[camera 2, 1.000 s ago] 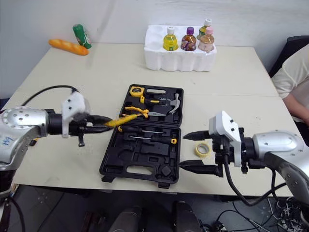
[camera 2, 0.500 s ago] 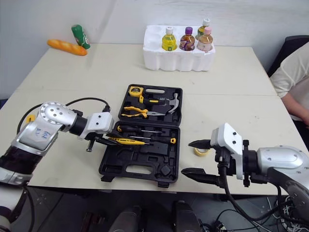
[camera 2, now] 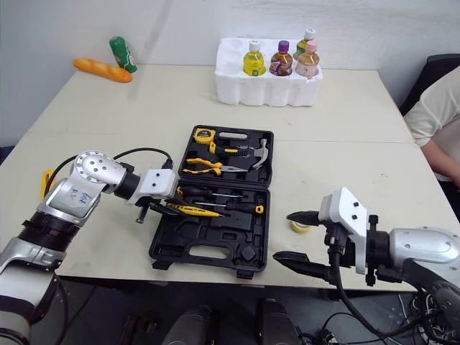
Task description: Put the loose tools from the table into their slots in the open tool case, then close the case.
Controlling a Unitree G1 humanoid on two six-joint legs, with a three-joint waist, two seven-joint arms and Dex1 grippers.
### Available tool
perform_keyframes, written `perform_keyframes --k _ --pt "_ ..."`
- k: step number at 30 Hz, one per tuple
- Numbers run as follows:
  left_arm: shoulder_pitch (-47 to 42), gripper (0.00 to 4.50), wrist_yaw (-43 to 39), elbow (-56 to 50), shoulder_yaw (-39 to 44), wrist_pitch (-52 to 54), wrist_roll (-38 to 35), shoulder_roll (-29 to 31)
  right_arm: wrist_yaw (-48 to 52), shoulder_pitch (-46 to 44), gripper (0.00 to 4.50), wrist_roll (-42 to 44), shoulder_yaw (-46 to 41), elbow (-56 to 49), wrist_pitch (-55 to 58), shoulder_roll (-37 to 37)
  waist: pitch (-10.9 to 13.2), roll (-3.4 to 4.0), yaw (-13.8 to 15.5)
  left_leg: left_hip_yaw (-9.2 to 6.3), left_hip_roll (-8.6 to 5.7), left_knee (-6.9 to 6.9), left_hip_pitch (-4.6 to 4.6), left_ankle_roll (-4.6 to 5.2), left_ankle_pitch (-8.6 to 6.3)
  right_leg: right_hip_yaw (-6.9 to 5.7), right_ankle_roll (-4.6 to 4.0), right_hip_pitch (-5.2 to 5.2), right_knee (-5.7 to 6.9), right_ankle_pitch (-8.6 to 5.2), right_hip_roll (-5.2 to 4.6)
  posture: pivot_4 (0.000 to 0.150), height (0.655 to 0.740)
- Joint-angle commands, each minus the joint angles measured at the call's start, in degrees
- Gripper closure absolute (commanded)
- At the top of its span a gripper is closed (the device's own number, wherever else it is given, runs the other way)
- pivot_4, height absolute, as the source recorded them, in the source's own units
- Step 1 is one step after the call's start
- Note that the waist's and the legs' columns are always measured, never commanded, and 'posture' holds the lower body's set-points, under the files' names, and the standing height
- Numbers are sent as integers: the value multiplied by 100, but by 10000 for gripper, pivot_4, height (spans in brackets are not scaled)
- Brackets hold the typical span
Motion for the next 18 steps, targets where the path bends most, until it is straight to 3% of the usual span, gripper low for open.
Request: perform_keyframes --k 1,4,5,11,16,17,18 --pt "-58 39717 153 -32 5 41 179 -113 -37 -61 0 108 -99 -124 -65 -29 0 -1 4 0 0 1 0 0 0 0 0 1 0 0 0 1500 7367" --pt "-47 39717 60 -94 89 382 12 -180 -107 -200 0 14 -8 -9 -117 -6 0 0 0 0 0 3 1 0 0 0 2 2 1 1 0 1500 7367" --pt "-37 29151 -28 -160 144 501 -112 -182 -119 -227 0 9 7 12 -115 -3 0 0 0 0 0 4 3 0 0 1 2 4 2 1 0 1500 7367" --pt "57 4598 -637 -329 615 535 -749 121 -62 -199 0 93 -5 -11 -98 -12 0 -1 -12 -1 1 4 0 -1 0 0 2 2 3 1 2 1500 7367" --pt "180 4598 -555 192 1221 253 -1392 -344 -73 -255 0 52 85 33 -135 28 -1 1 1 -2 1 7 3 -1 0 0 2 5 3 1 -1 1500 7367" --pt "207 10342 -497 294 1302 297 -1470 -460 -79 -276 0 34 120 47 -144 37 -1 1 2 -1 1 8 5 -1 0 -1 2 6 3 1 -1 1500 7367" --pt "238 13309 -469 374 1351 460 -1550 -551 -91 -307 0 17 165 60 -149 45 -1 0 2 -2 0 9 4 0 0 -1 2 6 3 1 -1 1500 7367"
